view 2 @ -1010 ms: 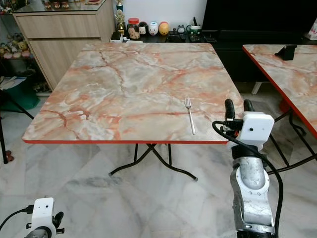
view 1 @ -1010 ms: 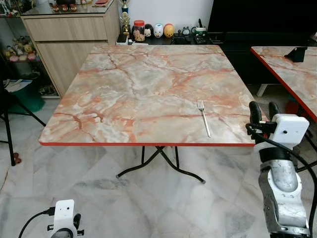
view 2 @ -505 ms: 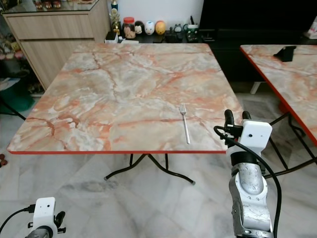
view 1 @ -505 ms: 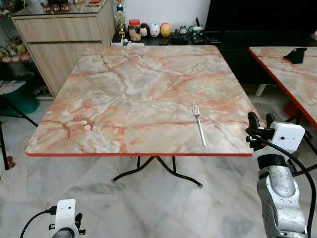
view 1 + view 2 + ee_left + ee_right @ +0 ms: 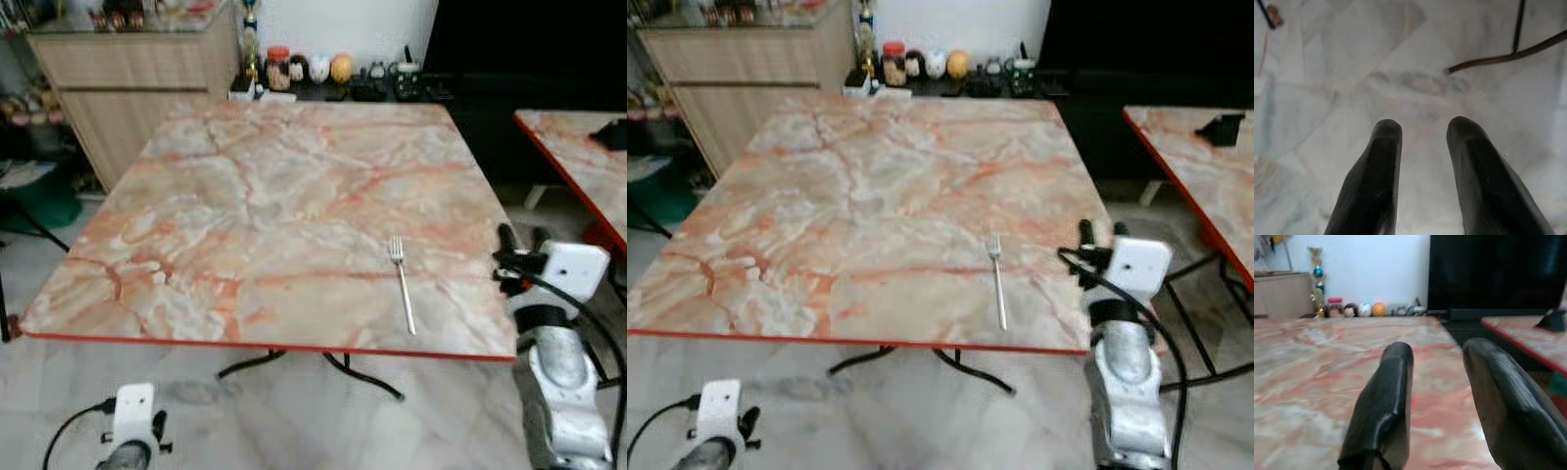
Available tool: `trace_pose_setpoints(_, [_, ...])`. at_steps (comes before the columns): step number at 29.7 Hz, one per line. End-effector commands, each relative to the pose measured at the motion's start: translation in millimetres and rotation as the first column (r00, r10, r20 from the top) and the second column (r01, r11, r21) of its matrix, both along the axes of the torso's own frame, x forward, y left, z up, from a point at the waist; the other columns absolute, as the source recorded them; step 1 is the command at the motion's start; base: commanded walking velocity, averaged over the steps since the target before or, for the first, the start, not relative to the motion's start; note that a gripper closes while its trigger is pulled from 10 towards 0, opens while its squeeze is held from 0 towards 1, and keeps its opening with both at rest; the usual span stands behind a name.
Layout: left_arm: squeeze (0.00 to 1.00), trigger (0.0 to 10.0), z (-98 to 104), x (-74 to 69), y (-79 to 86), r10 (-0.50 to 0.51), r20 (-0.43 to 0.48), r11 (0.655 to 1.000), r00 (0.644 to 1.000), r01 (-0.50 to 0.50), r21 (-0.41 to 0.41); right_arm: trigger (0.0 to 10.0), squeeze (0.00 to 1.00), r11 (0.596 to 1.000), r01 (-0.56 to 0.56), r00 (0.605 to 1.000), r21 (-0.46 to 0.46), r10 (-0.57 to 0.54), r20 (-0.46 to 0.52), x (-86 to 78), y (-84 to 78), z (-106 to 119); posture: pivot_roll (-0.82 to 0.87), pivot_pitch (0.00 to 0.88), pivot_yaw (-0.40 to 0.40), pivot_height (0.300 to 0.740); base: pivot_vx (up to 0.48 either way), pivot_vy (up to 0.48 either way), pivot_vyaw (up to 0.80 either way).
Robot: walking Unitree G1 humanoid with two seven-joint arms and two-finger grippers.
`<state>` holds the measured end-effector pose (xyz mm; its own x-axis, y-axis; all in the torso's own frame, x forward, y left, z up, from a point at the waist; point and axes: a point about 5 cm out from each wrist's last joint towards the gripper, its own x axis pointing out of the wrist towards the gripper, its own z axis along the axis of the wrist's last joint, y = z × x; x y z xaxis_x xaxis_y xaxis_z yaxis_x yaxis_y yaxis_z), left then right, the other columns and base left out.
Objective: Setting the table
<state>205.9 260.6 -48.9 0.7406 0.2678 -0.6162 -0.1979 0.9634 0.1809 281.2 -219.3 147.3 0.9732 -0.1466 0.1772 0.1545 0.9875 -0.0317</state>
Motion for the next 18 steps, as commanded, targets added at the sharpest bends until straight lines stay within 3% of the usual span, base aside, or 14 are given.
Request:
trace_pose_setpoints(1, [0.0,10.0,-0.9,-1.4,-0.1,-0.006,-0.007,1.0,1.0,0.006,0.005,10.0,0.0,1.0,0.028,1.0,-0.001,-0.028,0.008,-2.0,-5.9,2.1,0.03,0.014,0.006,0.74,0.0,0.0,0.0])
trace_pose_setpoints(9, [0.0,10.0,-2.1,-3.6,0.6,-0.011,-0.017,1.0,1.0,0.011,0.003,10.0,0.0,0.999,0.04,0.997,0.014,-0.039,-0.06,-1.6,-3.4,-7.5,0.02,0.004,0.01,0.74,0.0,0.0,0.0])
trace_pose_setpoints(10, [0.0,10.0,-2.2,-3.7,0.4,-0.013,-0.017,1.0,1.0,0.013,0.002,10.0,0.23,0.999,0.039,0.997,0.02,-0.038,-0.072,-1.3,-2.6,-9.3,0.02,0.0,0.011,0.74,0.0,0.0,0.0])
trace_pose_setpoints(11, [0.0,10.0,-2.2,-3.8,0.2,-0.015,-0.017,1.0,1.0,0.015,0.002,10.0,1.0,0.999,0.032,0.997,0.039,-0.029,-0.075,-0.9,-1.1,-10.5,0.02,0.0,0.011,0.74,0.0,0.0,0.0])
trace_pose_setpoints(17, [0.0,10.0,-2.5,-3.7,-0.6,-0.018,-0.018,1.0,1.0,0.018,-0.001,10.0,1.0,0.999,0.018,0.996,0.045,-0.014,-0.086,0.1,3.2,-12.6,0.03,0.0,0.011,0.74,0.0,0.0,0.0])
trace_pose_setpoints(18, [0.0,10.0,-2.2,-3.3,-0.5,-0.018,-0.017,1.0,1.0,0.018,-0.002,10.0,0.0,0.999,0.027,0.996,0.046,-0.023,-0.088,0.7,2.4,-12.5,0.03,0.0,0.011,0.74,0.0,0.0,0.0])
